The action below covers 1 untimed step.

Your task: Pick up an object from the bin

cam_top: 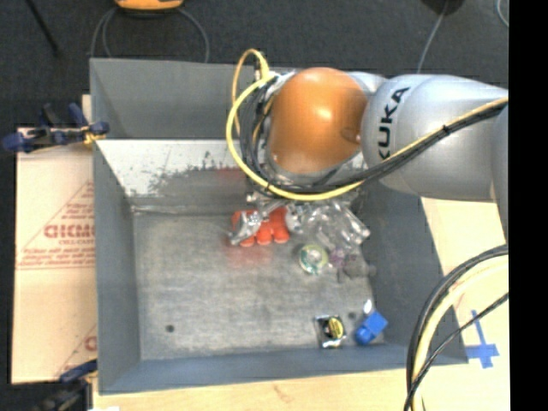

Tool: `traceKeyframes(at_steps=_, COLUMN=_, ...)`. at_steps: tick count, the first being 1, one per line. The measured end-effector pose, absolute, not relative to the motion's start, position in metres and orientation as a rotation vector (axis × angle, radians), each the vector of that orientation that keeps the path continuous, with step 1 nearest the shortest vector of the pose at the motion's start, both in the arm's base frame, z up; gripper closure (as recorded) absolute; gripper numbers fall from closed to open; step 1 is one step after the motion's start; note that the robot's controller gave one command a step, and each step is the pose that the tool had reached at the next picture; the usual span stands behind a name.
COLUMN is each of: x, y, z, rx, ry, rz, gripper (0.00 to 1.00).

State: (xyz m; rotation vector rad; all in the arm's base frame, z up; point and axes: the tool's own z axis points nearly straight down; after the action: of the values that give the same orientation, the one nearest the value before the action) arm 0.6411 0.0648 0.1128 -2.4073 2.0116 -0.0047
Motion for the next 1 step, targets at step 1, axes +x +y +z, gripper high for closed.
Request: traceKeyframes(at_steps=1, x=0.6419, y=0.0984, z=0.1656, rx=-2.846, ry=1.321, rz=-0.003, gripper=1.00)
